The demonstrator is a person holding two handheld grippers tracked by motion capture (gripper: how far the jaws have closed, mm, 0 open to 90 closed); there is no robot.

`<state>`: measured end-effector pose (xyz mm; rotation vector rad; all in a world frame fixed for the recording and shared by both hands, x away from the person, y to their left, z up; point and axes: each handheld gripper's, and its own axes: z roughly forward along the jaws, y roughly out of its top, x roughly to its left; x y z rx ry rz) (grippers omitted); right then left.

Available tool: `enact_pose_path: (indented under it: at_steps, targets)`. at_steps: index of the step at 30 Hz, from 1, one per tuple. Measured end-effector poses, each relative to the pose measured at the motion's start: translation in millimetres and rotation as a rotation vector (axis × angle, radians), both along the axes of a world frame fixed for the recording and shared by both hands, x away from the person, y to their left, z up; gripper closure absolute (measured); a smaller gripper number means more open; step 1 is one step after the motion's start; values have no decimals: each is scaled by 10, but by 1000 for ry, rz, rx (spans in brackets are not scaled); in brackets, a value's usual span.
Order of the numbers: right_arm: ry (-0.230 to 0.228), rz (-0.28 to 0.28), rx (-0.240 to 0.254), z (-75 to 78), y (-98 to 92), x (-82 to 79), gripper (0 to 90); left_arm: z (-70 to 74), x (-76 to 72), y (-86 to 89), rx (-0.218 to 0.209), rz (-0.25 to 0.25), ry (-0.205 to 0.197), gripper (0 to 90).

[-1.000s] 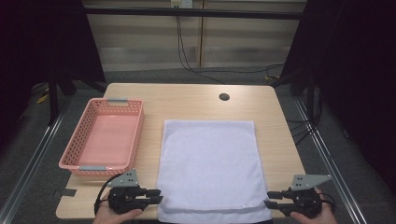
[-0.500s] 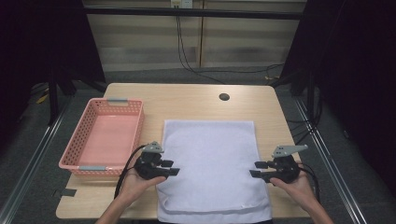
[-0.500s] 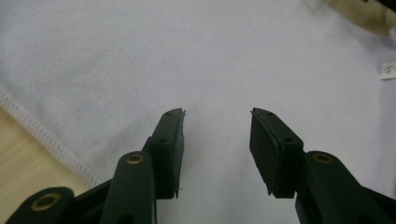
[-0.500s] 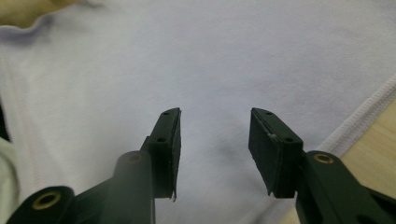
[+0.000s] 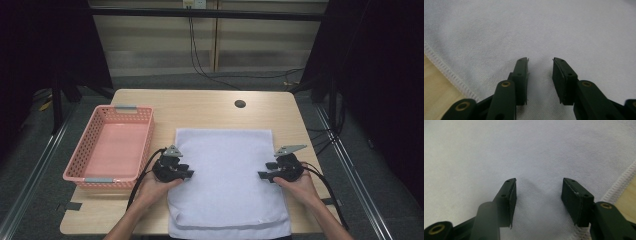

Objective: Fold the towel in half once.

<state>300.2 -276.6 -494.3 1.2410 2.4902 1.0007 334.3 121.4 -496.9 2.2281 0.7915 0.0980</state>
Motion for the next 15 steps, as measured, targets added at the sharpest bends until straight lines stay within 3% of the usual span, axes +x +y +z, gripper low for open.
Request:
enact_pose_path:
  at_steps: [4,9,15]
  targets:
    - [-35,6,-59,3,26,-57,563,-16,-49,10,-13,-6,-6,744]
    - [-47,14,-54,0,-40,-184,679,-10,-157,-24,-5,-29,-6,778]
    - [-20,27,-44,21,-152,-411,710,4,-363,-73,-10,-68,21,782]
